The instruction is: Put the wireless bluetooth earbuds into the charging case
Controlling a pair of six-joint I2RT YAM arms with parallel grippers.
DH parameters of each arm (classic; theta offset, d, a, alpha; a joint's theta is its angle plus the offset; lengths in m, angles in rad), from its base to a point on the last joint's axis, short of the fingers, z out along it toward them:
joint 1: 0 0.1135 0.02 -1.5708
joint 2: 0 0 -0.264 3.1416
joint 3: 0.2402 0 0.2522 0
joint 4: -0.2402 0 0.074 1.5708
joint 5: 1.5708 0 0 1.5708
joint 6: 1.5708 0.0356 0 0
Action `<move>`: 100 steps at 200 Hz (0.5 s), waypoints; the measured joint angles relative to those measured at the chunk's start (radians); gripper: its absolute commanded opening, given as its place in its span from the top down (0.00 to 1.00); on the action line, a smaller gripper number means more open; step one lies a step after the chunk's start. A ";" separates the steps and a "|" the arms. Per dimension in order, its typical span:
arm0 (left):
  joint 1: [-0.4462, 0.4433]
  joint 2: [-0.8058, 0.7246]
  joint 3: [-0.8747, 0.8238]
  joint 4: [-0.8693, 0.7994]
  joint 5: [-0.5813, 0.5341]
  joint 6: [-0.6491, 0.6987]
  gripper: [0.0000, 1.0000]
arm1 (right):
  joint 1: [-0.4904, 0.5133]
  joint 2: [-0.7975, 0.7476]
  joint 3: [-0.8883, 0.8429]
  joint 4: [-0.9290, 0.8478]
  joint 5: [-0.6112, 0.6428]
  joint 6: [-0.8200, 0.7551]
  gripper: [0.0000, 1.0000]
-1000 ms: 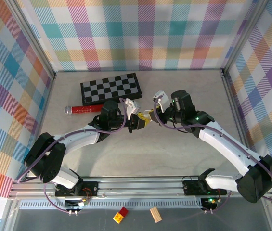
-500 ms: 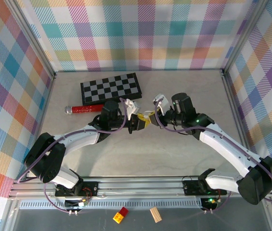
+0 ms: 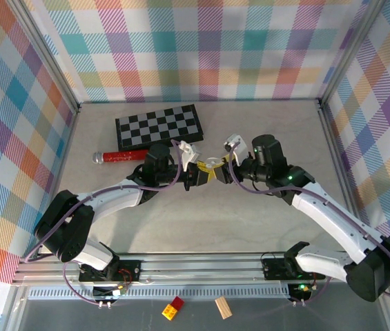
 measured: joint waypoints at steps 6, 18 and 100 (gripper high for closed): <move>0.000 0.000 0.000 0.000 0.000 0.000 0.81 | -0.002 -0.010 -0.003 0.006 0.003 0.009 0.45; 0.000 0.000 0.000 0.002 0.000 0.001 0.81 | -0.007 -0.022 -0.007 0.015 0.013 0.030 0.44; 0.000 0.000 0.000 0.021 0.000 0.019 0.81 | -0.024 0.061 0.013 0.005 0.027 0.115 0.43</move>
